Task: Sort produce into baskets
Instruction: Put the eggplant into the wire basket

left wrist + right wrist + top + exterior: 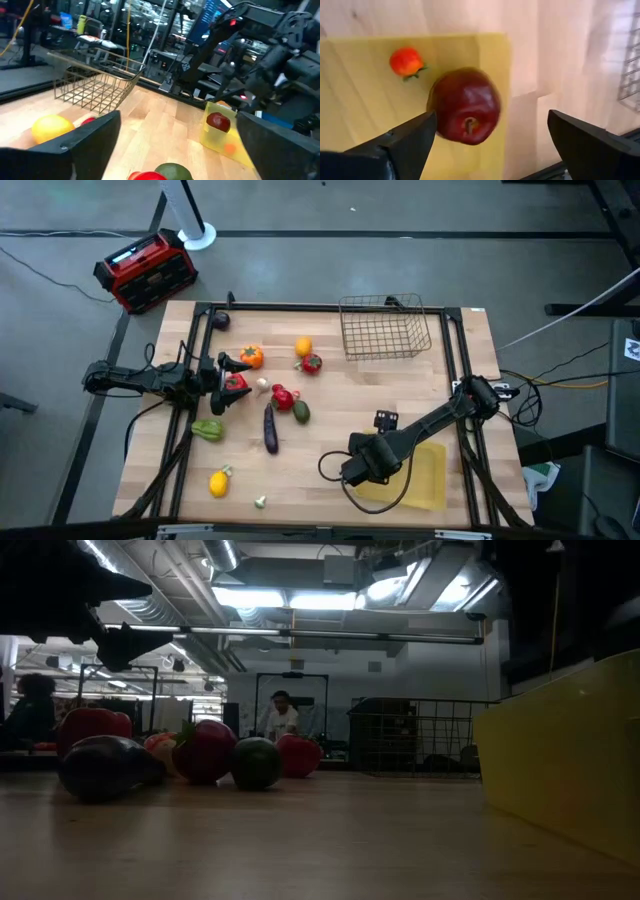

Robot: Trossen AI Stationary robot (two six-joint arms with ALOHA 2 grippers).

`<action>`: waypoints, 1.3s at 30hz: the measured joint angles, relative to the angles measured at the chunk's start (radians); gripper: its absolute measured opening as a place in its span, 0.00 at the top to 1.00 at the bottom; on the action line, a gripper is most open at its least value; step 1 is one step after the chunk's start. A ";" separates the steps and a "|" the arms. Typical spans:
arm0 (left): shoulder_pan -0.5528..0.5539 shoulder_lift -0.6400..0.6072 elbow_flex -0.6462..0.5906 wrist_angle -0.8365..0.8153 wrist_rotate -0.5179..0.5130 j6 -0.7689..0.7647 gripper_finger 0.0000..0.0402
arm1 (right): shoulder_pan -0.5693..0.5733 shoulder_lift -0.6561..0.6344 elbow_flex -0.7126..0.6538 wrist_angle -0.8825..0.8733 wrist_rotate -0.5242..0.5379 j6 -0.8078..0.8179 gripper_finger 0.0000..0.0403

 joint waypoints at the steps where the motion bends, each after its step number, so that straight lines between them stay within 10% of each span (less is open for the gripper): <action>1: 0.000 0.000 0.000 0.001 0.000 -0.013 0.02 | 0.000 0.000 0.009 0.001 0.012 0.000 0.07; 15: -0.007 0.036 0.022 0.017 0.000 -0.193 0.02 | -0.005 -0.123 0.028 0.001 0.227 -0.072 0.07; 24: -0.059 0.284 0.190 0.046 0.001 -0.221 0.02 | -0.006 -0.227 0.011 0.008 0.323 -0.111 0.07; 39: -0.185 0.902 0.646 -0.376 0.049 -0.657 0.02 | -0.088 -0.588 -0.572 0.537 0.274 -0.230 0.07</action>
